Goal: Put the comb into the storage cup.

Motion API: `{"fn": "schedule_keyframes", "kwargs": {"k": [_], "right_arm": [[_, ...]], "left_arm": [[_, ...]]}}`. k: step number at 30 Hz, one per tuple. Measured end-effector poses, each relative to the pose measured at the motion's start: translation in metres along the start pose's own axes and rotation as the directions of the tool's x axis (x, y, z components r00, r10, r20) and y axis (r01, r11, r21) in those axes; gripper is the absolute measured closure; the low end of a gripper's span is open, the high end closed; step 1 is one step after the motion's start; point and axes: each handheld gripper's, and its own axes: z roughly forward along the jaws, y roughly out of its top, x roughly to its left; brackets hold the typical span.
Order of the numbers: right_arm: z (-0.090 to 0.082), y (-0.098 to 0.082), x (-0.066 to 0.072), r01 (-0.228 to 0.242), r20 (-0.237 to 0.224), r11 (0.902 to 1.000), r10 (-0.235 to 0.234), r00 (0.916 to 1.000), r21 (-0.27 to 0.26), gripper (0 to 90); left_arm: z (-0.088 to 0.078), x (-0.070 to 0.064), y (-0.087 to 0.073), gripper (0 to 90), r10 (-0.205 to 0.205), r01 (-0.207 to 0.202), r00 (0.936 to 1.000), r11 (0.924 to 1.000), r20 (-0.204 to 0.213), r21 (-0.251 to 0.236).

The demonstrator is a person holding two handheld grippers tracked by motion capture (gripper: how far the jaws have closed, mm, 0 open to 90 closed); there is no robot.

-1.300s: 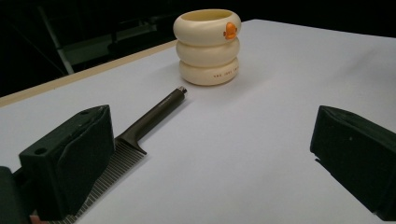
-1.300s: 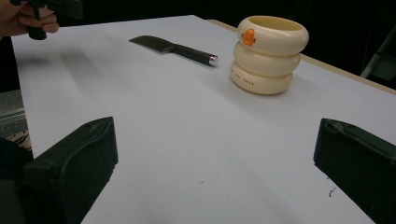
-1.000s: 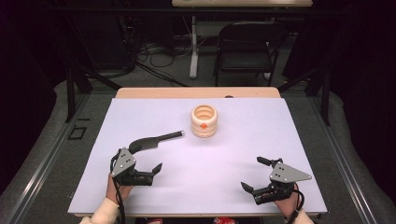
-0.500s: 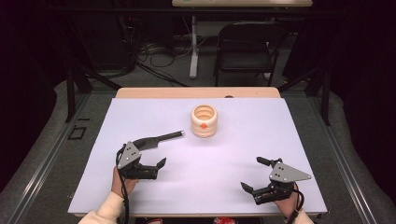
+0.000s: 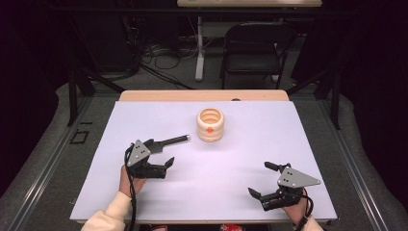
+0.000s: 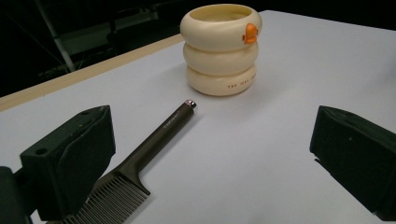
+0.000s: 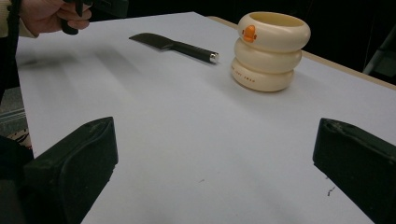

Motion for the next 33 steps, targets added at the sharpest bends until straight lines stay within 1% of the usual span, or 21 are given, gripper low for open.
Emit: {"fn": "schedule_keyframes", "kwargs": {"k": [5, 8, 11, 13, 21, 25, 26, 28, 32, 33], "right_arm": [[0.000, 0.000, 0.000, 0.000, -0.003, 1.0000, 0.000, 1.0000, 0.001, 0.0], [0.000, 0.000, 0.000, 0.000, -0.002, 1.0000, 0.000, 1.0000, 0.002, 0.0], [0.000, 0.000, 0.000, 0.002, 0.000, 1.0000, -0.002, 1.0000, 0.003, 0.0], [0.000, 0.000, 0.000, 0.001, -0.002, 1.0000, -0.001, 1.0000, 0.003, 0.0], [0.000, 0.000, 0.000, 0.002, 0.002, 1.0000, -0.002, 1.0000, 0.005, 0.0], [0.001, 0.000, 0.000, 0.001, 0.002, 1.0000, -0.001, 1.0000, 0.007, 0.0], [0.001, 0.000, 0.000, 0.001, 0.001, 1.0000, -0.001, 1.0000, 0.007, 0.0], [0.001, 0.000, 0.000, 0.001, 0.001, 1.0000, -0.001, 1.0000, 0.008, 0.0], [0.001, 0.000, 0.000, 0.001, 0.001, 1.0000, -0.001, 1.0000, 0.009, 0.0], [0.001, 0.000, 0.000, 0.001, 0.000, 1.0000, -0.001, 1.0000, 0.007, 0.0]], "left_arm": [[0.004, 0.002, 0.002, 0.4, -0.003, 0.003, 1.0000, 1.0000, -0.001, 0.002], [0.007, 0.002, 0.003, 0.3, -0.006, 0.006, 0.9999, 1.0000, -0.008, 0.003], [0.010, 0.004, 0.005, 0.4, -0.006, 0.006, 0.9999, 0.9999, -0.010, 0.014], [0.011, 0.004, 0.005, 0.4, -0.009, 0.009, 0.9999, 0.9999, -0.012, 0.011], [0.019, 0.007, 0.009, 0.5, -0.012, 0.012, 0.9998, 0.9996, -0.016, 0.025], [0.023, 0.009, 0.012, 1.1, -0.017, 0.018, 0.9995, 0.9991, -0.026, 0.037], [0.026, 0.010, 0.012, 1.2, -0.020, 0.021, 0.9994, 0.9984, -0.027, 0.052], [0.028, 0.011, 0.013, 1.2, -0.033, 0.035, 0.9990, 0.9977, -0.029, 0.058], [0.032, 0.014, 0.013, 1.2, -0.036, 0.038, 0.9987, 0.9968, -0.037, 0.071], [0.034, 0.014, 0.014, 1.2, -0.042, 0.045, 0.9983, 0.9962, -0.040, 0.075]]}}
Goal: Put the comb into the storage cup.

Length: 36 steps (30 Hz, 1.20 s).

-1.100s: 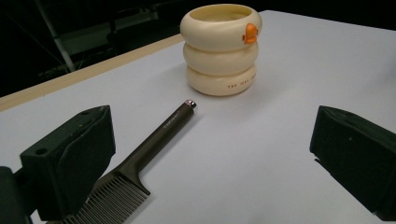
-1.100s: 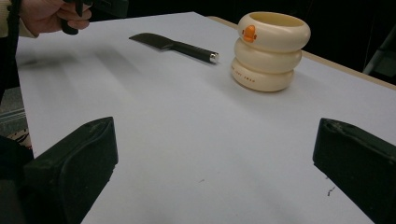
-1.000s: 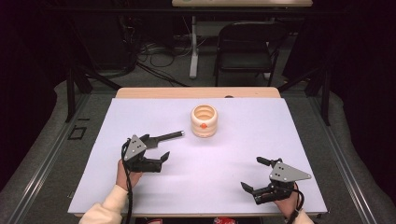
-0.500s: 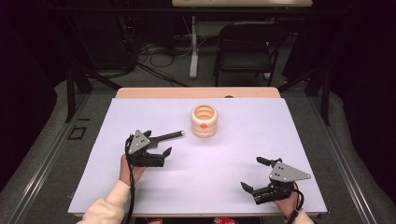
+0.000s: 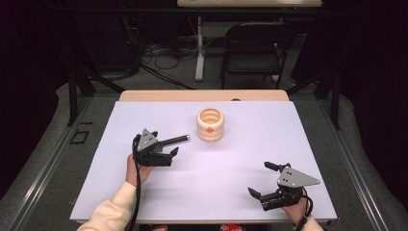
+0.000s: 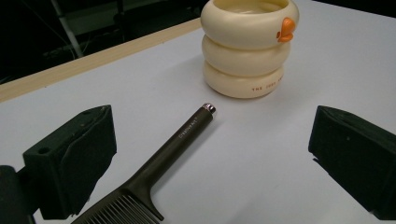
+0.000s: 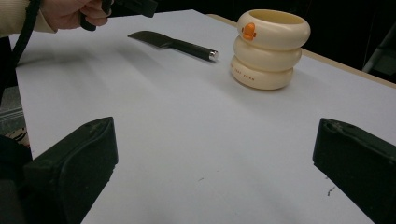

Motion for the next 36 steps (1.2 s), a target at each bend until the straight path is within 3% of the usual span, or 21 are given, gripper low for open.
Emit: {"fn": "schedule_keyframes", "kwargs": {"k": [20, 26, 32, 36], "right_arm": [[0.000, 0.000, 0.000, -0.005, 0.001, 0.9999, 0.005, 1.0000, 0.010, 0.0], [0.001, 0.000, 0.000, -0.002, 0.001, 0.9999, 0.002, 1.0000, 0.013, 0.0], [0.001, 0.000, 0.000, 0.000, 0.002, 0.9998, 0.000, 1.0000, 0.019, 0.0], [0.001, 0.000, 0.000, -0.001, 0.002, 0.9998, 0.001, 1.0000, 0.019, 0.0]], "left_arm": [[0.024, 0.013, 0.010, 0.1, -0.029, 0.031, 0.9989, 0.9979, -0.036, 0.057], [0.031, 0.016, 0.014, 0.2, -0.037, 0.040, 0.9989, 0.9961, -0.029, 0.079], [0.040, 0.016, 0.017, 3.5, -0.025, 0.027, 0.9993, 0.9945, -0.028, 0.101], [0.049, 0.019, 0.021, 7.3, -0.036, 0.040, 0.9987, 0.9931, -0.035, 0.110]]}}
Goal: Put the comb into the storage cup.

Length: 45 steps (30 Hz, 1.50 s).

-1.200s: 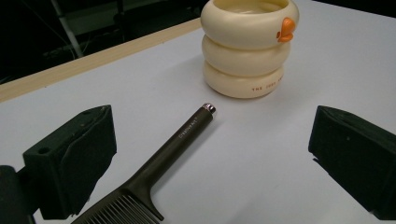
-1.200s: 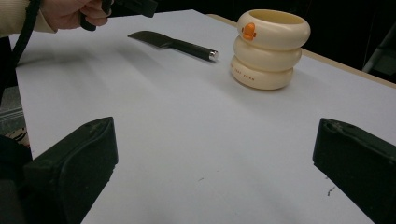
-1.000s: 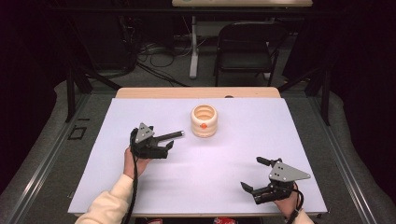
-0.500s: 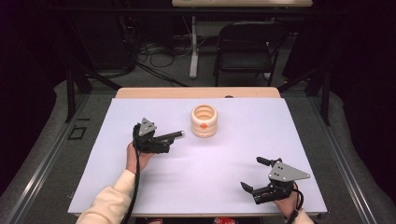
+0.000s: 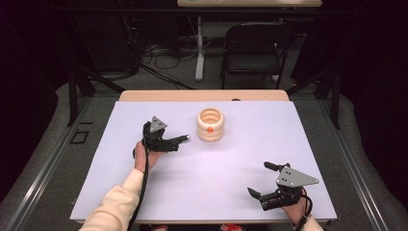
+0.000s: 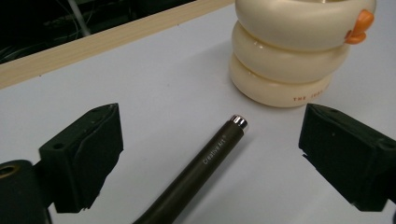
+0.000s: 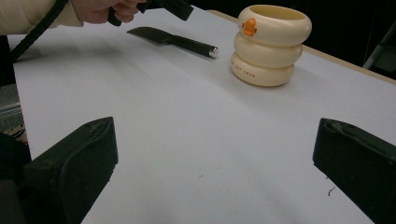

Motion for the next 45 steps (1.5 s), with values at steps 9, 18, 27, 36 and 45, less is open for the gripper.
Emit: {"fn": "schedule_keyframes", "kwargs": {"k": [9, 18, 27, 36, 45], "right_arm": [[0.000, 0.000, 0.000, -0.001, 0.000, 1.0000, 0.001, 1.0000, 0.002, 0.0], [0.000, 0.000, -0.001, -0.001, -0.001, 1.0000, 0.001, 1.0000, 0.004, 0.0], [0.000, 0.000, 0.000, 0.000, -0.001, 1.0000, 0.000, 1.0000, 0.005, 0.0], [0.000, 0.000, 0.000, 0.002, -0.002, 1.0000, -0.002, 1.0000, 0.006, 0.0], [-0.001, 0.000, 0.000, 0.001, -0.006, 1.0000, -0.001, 1.0000, 0.006, 0.0]], "left_arm": [[0.018, 0.000, 0.005, 28.3, -0.019, 0.019, 0.9998, 0.9994, 0.004, 0.028], [0.034, 0.000, 0.007, 55.7, -0.056, 0.056, 0.9984, 0.9974, 0.008, 0.046], [0.048, 0.002, 0.004, 81.4, -0.067, 0.062, 0.9962, 0.9948, 0.055, 0.080], [0.059, 0.000, 0.001, 90.0, -0.062, 0.056, 0.9964, 0.9928, 0.058, 0.106], [0.064, -0.002, -0.001, 90.0, -0.051, 0.041, 0.9957, 0.9905, 0.078, 0.131]]}}
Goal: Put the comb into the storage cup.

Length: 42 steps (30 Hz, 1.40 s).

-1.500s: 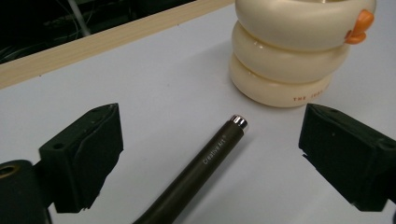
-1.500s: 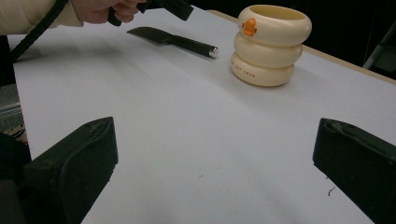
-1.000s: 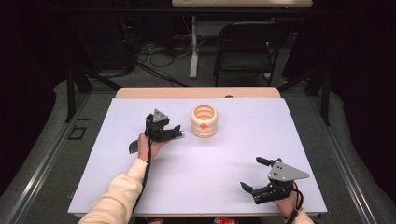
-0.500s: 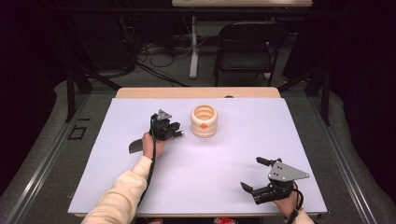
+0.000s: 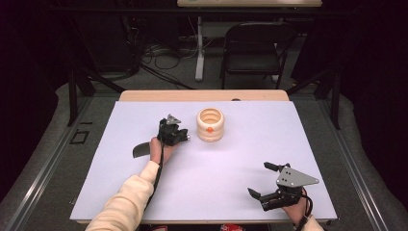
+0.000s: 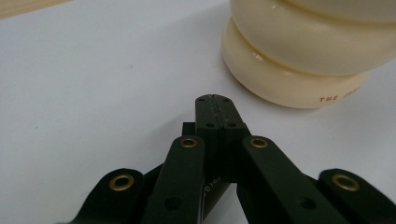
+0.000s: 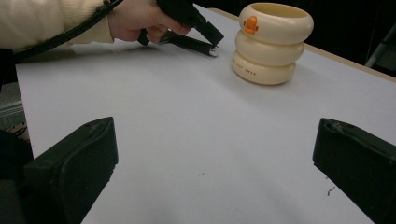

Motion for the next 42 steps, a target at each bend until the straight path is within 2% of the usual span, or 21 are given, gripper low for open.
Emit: {"fn": "schedule_keyframes", "kwargs": {"k": [5, 14, 22, 29, 31, 42], "right_arm": [[0.000, 0.000, 0.000, 0.002, 0.001, 1.0000, -0.002, 1.0000, 0.003, 0.0], [-0.001, 0.000, 0.000, 0.000, 0.001, 1.0000, 0.000, 1.0000, 0.003, 0.0], [-0.001, 0.000, 0.000, -0.001, 0.000, 1.0000, 0.001, 1.0000, 0.002, 0.0], [-0.001, 0.000, 0.000, -0.004, -0.001, 1.0000, 0.004, 1.0000, 0.004, 0.0], [-0.001, 0.000, 0.000, -0.003, 0.000, 1.0000, 0.003, 1.0000, 0.005, 0.0], [-0.001, 0.000, 0.000, -0.004, 0.001, 1.0000, 0.004, 1.0000, 0.003, 0.0]], "left_arm": [[0.000, 0.000, -0.001, 90.0, -0.003, 0.003, 0.9999, 0.9998, 0.013, 0.019], [-0.002, -0.005, -0.001, 89.9, 0.019, -0.020, 0.9992, 0.9988, 0.035, 0.045], [-0.007, -0.009, -0.002, 90.0, 0.031, -0.033, 0.9988, 0.9979, 0.038, 0.056], [-0.008, -0.012, -0.003, 90.0, 0.024, -0.027, 0.9982, 0.9975, 0.054, 0.065], [-0.009, -0.013, -0.003, 90.0, 0.041, -0.044, 0.9977, 0.9964, 0.054, 0.072], [-0.016, -0.022, -0.006, 90.0, 0.071, -0.078, 0.9951, 0.9918, 0.068, 0.101]]}}
